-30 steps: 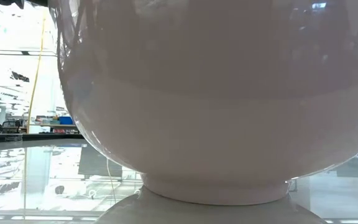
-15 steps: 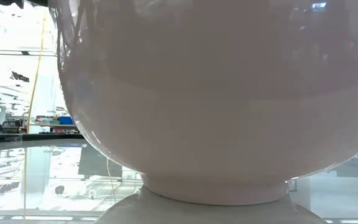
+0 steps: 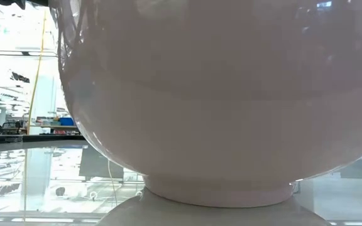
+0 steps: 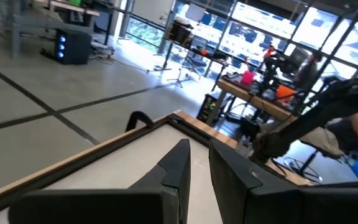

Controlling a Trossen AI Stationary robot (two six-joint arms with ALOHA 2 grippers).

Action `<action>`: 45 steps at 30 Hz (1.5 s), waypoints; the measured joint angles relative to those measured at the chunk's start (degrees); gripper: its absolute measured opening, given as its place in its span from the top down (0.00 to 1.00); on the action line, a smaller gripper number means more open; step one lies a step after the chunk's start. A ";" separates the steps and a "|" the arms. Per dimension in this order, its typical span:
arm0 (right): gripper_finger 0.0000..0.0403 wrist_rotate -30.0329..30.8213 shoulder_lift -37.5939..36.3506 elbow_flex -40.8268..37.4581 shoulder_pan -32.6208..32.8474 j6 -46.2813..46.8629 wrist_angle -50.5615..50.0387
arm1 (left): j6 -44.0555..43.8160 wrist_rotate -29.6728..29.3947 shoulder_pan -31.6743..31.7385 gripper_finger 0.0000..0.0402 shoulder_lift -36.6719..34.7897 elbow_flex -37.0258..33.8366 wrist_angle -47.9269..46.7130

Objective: Nest bowls inside each other
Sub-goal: Stack the gray bowl on top of the orange bowl

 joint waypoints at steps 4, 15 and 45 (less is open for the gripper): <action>0.99 8.67 -0.35 0.07 -0.13 1.51 -1.83 | -0.53 1.54 0.00 0.88 0.00 0.00 0.01; 0.75 17.20 -1.99 0.07 -4.49 1.65 -16.86 | -2.15 2.87 0.00 0.88 0.00 0.00 0.01; 0.59 2.38 -20.47 -34.46 -11.59 -16.52 -6.86 | -3.68 6.84 -0.02 0.88 0.00 0.00 -0.06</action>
